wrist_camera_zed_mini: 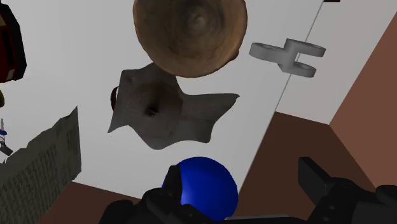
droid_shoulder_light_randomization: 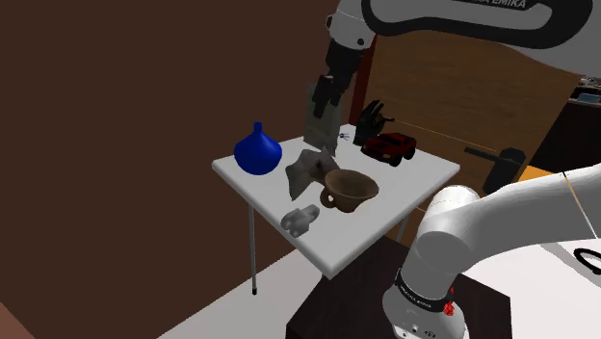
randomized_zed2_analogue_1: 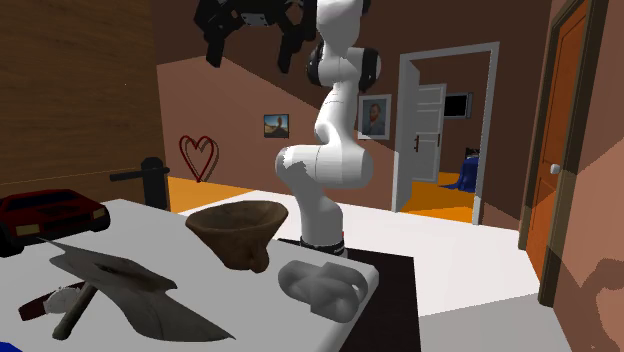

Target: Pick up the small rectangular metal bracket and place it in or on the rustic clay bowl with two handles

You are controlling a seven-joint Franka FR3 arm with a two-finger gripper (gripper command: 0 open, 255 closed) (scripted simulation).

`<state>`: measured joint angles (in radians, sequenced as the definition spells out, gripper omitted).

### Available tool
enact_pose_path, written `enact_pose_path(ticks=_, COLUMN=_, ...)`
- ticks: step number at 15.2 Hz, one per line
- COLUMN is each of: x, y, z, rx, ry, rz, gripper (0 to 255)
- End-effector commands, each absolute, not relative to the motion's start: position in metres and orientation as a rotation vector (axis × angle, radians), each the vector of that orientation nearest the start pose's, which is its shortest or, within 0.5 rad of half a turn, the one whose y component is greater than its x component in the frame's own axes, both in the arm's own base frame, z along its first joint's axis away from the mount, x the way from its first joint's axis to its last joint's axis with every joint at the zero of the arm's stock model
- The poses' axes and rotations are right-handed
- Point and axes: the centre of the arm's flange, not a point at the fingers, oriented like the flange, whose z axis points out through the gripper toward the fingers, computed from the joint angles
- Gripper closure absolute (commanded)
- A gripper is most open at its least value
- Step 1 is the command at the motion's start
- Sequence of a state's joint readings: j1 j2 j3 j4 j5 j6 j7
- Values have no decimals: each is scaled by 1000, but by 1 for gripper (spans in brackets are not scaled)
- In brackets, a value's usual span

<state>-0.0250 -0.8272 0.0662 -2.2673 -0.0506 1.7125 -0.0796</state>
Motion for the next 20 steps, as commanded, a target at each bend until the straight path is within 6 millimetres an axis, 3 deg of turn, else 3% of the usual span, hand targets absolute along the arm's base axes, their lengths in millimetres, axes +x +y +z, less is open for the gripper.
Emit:
enact_pose_path(ticks=1, x=307, y=17, z=660, rx=-3215, ry=-171, rz=-435, gripper=0)
enact_pose_path(ticks=20, x=292, y=120, z=433, rx=-3170, ry=-256, rz=-491, gripper=0)
